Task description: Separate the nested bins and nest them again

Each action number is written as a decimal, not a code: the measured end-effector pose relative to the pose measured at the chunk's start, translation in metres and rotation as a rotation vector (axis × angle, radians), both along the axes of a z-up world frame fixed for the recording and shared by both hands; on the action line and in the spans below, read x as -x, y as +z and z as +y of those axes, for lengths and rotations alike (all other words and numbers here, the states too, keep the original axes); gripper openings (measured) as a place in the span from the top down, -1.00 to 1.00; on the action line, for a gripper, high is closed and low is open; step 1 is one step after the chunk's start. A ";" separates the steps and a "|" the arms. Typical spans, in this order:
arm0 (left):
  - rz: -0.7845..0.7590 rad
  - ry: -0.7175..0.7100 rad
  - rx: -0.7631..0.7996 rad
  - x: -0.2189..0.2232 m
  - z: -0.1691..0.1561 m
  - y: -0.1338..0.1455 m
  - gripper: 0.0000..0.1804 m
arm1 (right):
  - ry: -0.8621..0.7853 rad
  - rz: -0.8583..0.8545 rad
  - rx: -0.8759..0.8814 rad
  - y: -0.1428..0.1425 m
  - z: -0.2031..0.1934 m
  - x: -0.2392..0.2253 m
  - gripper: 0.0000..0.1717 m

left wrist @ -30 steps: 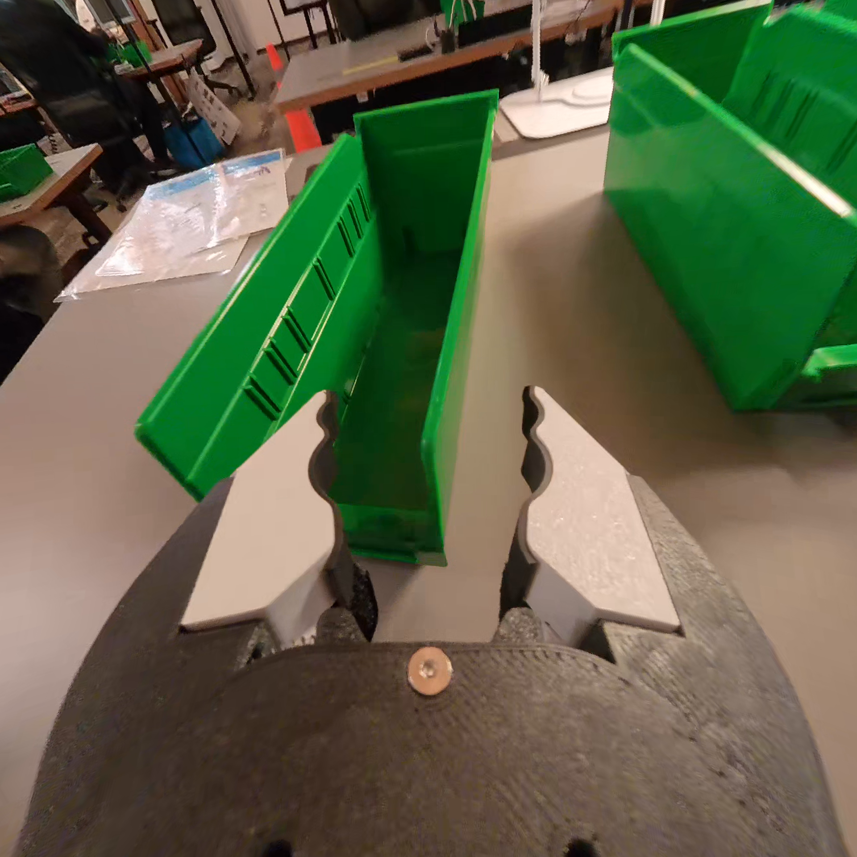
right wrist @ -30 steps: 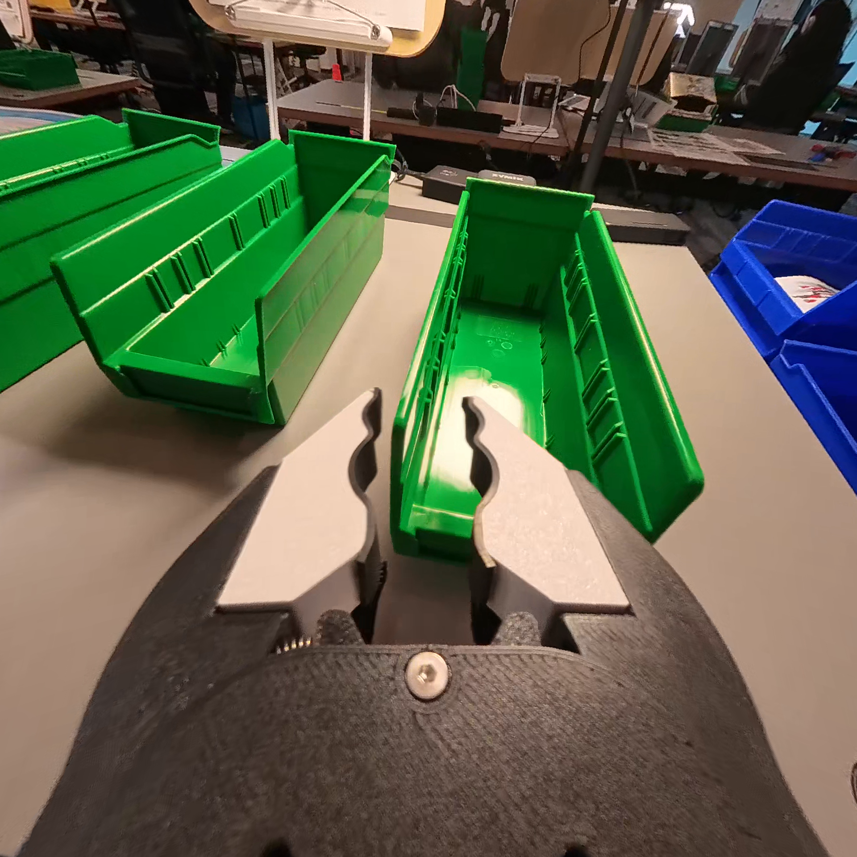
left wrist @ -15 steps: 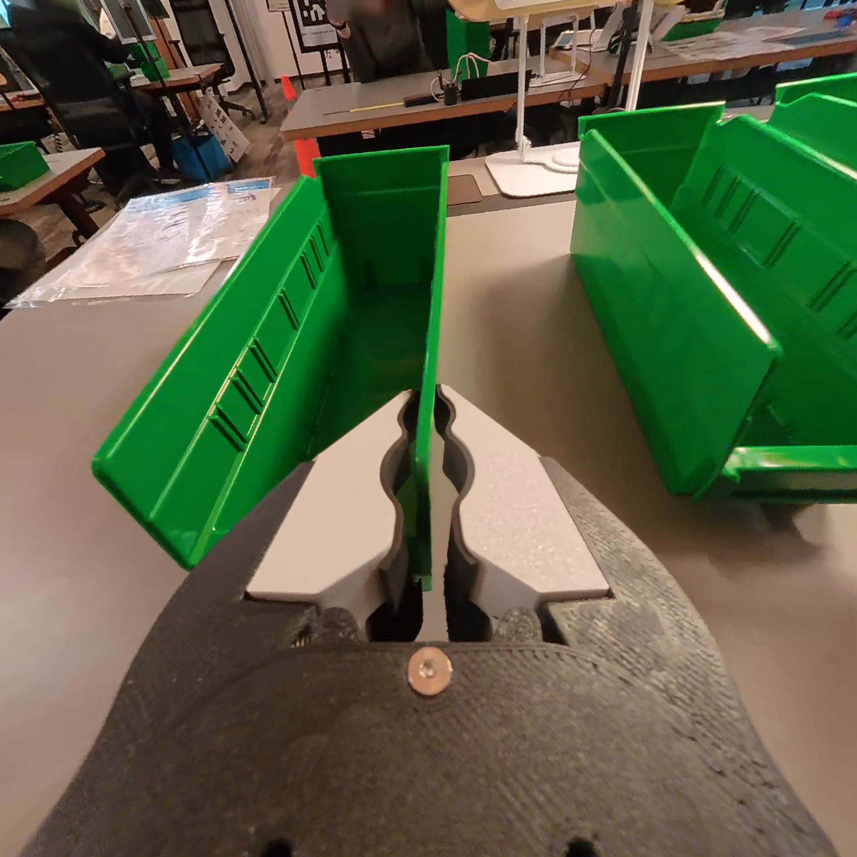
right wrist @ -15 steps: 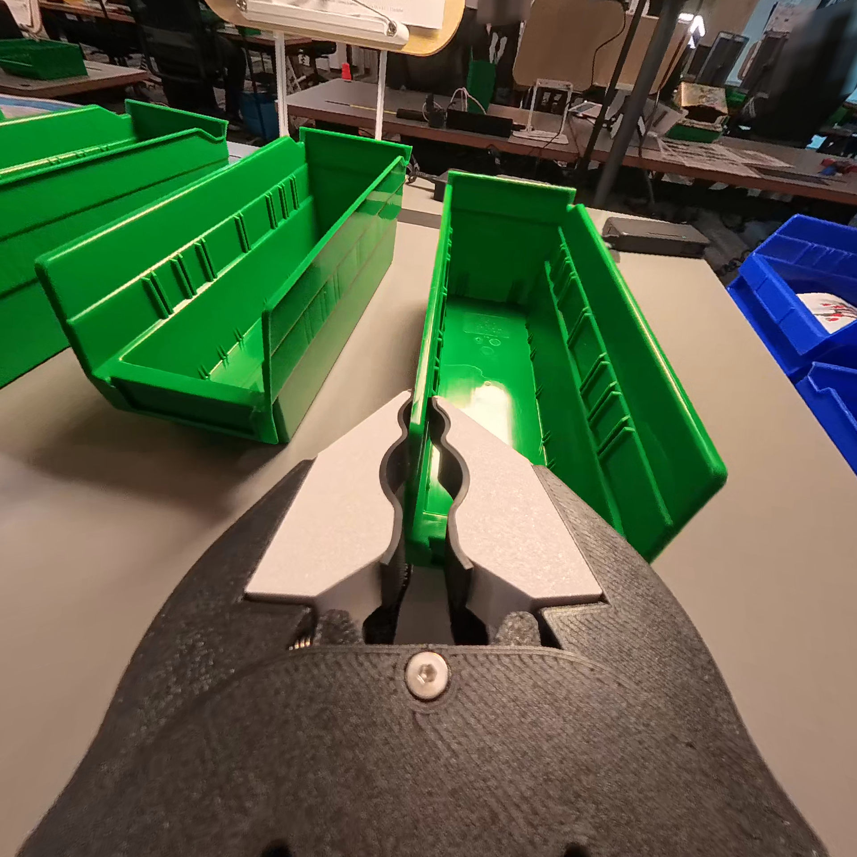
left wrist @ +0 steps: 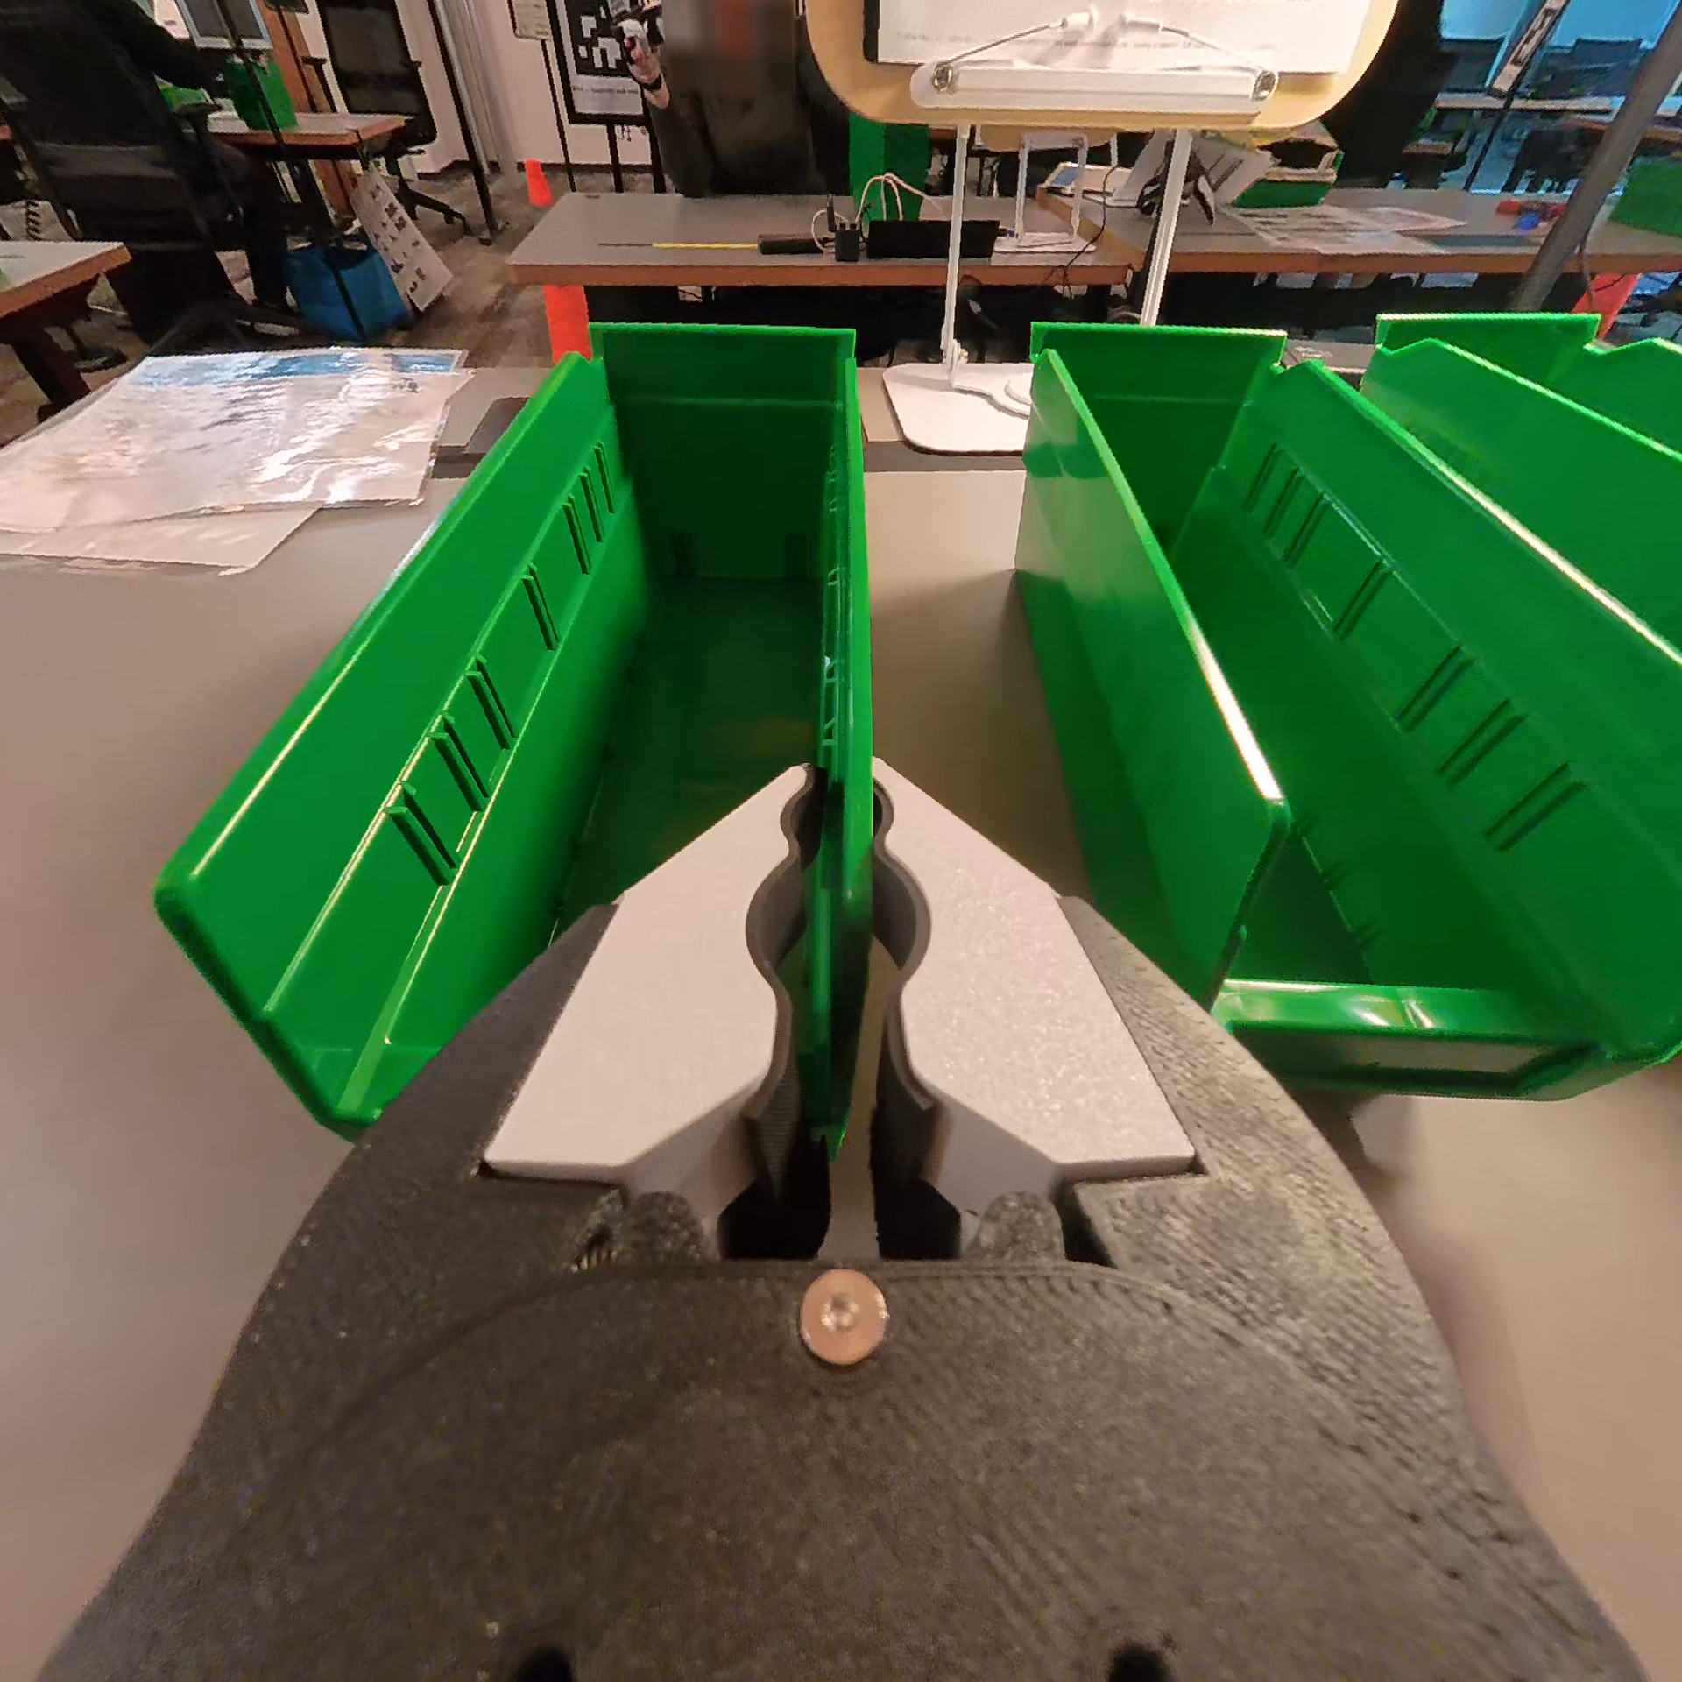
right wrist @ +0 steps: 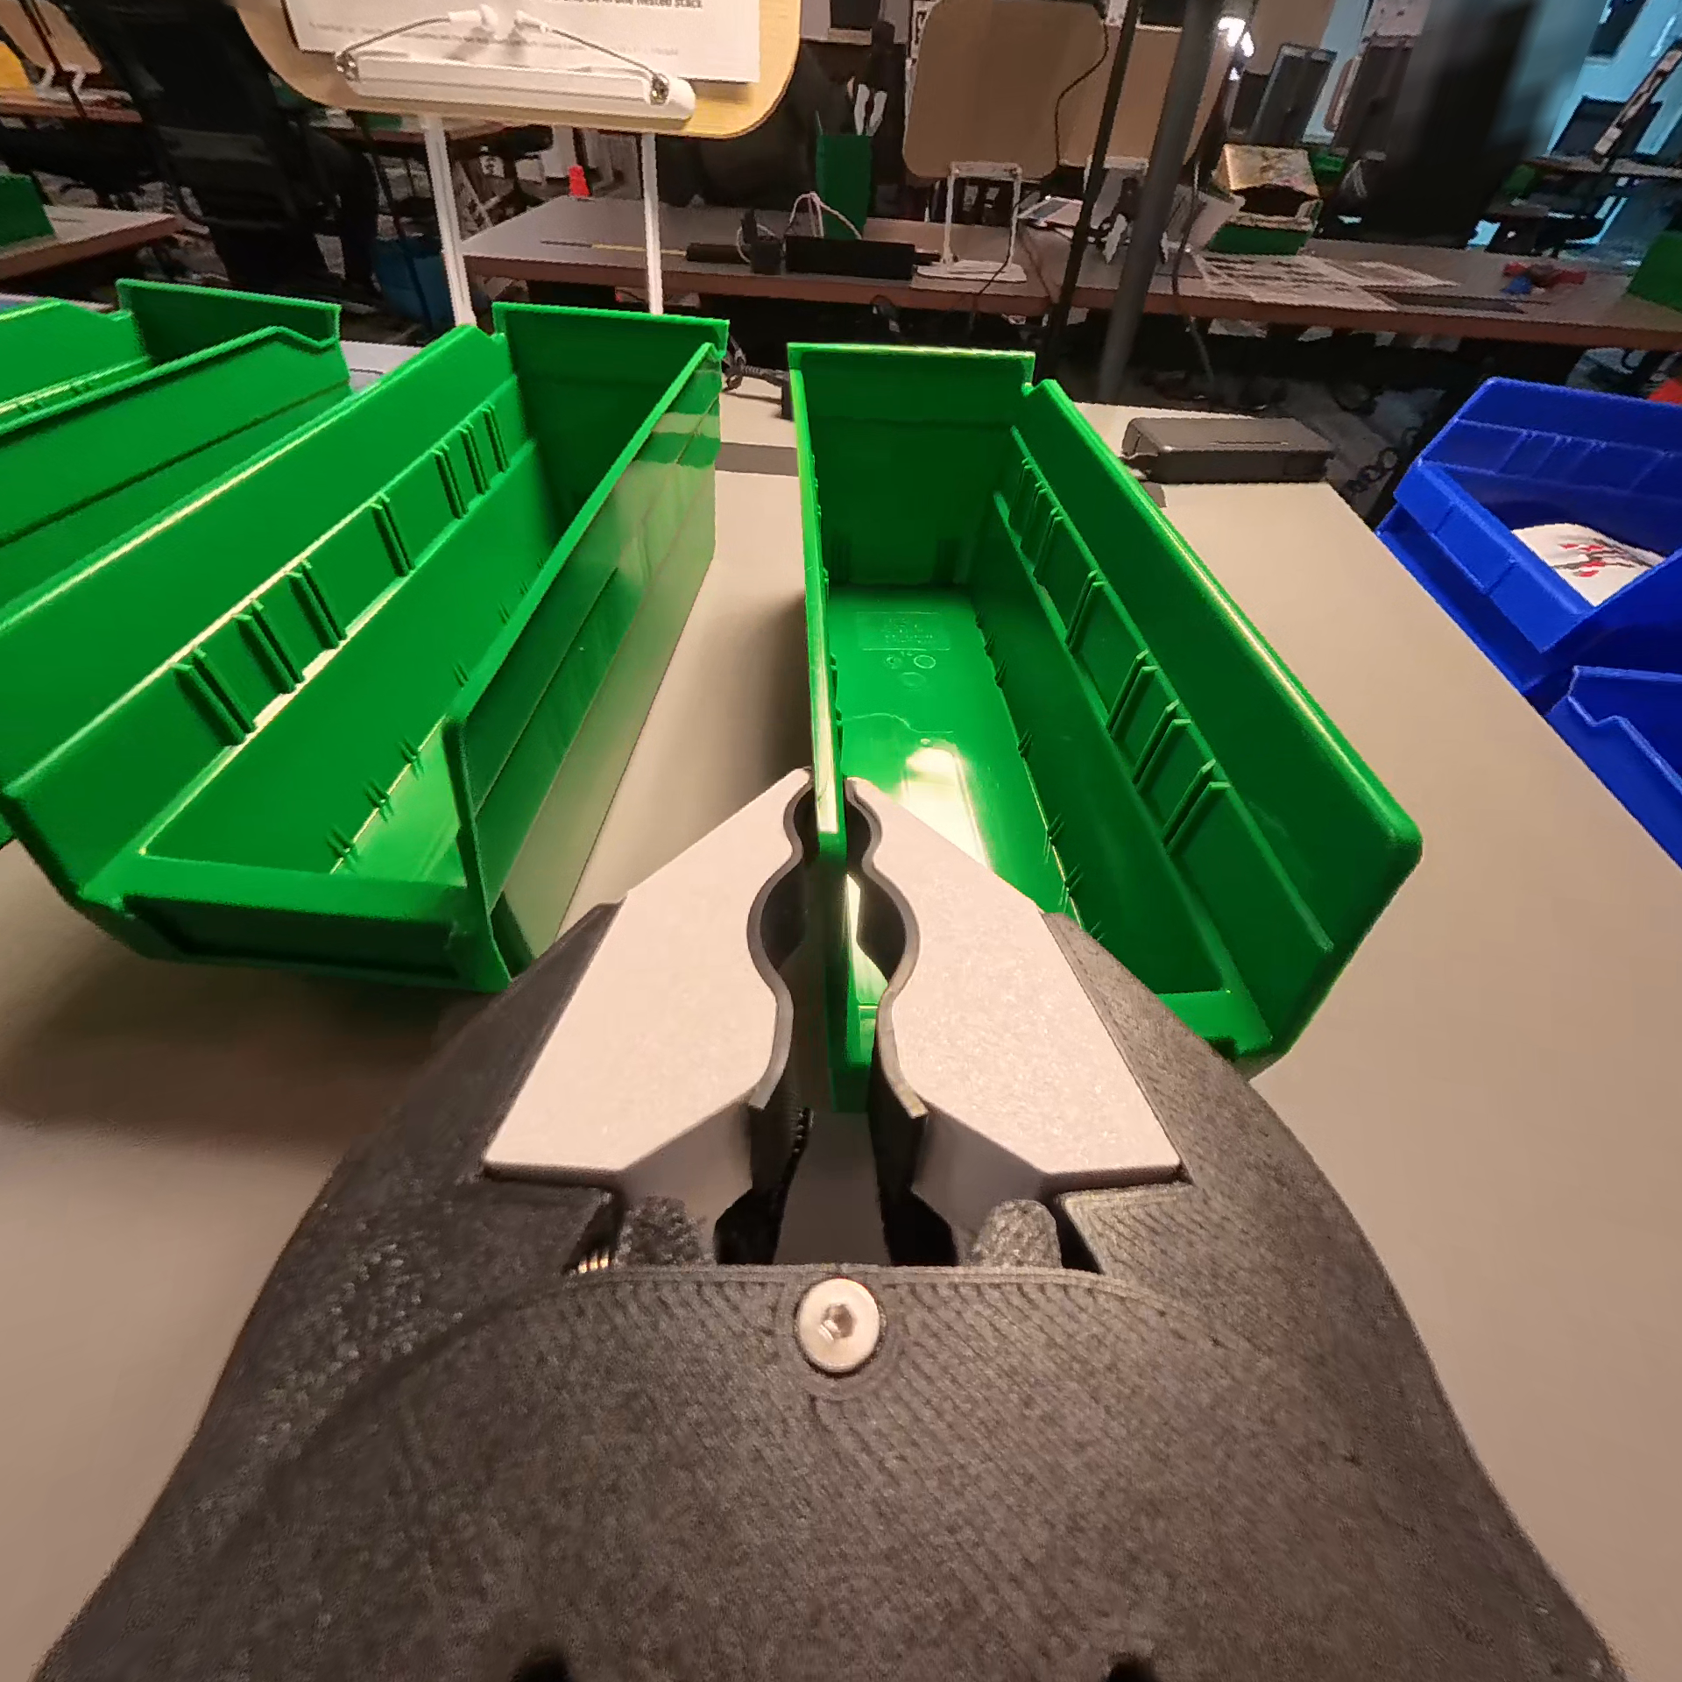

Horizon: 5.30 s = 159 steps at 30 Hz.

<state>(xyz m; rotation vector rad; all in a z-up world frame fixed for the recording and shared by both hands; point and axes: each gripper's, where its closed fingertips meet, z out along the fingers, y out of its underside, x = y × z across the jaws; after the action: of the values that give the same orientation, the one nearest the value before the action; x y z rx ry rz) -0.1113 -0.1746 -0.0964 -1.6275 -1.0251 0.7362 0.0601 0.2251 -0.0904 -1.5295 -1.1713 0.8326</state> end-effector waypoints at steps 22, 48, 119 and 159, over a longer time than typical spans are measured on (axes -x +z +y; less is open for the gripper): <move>0.111 -0.109 -0.295 -0.039 -0.021 0.024 0.36 | 0.265 0.144 0.102 0.019 -0.082 -0.033 0.44; 0.067 -0.104 -0.205 -0.039 -0.014 0.013 0.22 | 0.307 0.222 0.196 0.017 -0.114 -0.026 0.42; -0.481 -0.298 0.356 0.097 -0.005 0.035 -0.60 | 0.506 0.020 0.428 -0.013 -0.134 -0.008 0.51; -0.569 -0.197 0.548 0.118 0.011 0.008 -0.50 | 0.497 0.027 0.434 -0.013 -0.132 -0.007 0.50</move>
<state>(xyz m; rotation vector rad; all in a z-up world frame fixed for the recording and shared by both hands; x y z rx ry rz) -0.2290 -0.1631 -0.0888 -2.4690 -1.0819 0.4412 0.0675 0.0933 -0.1033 -1.5758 -1.4420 1.5136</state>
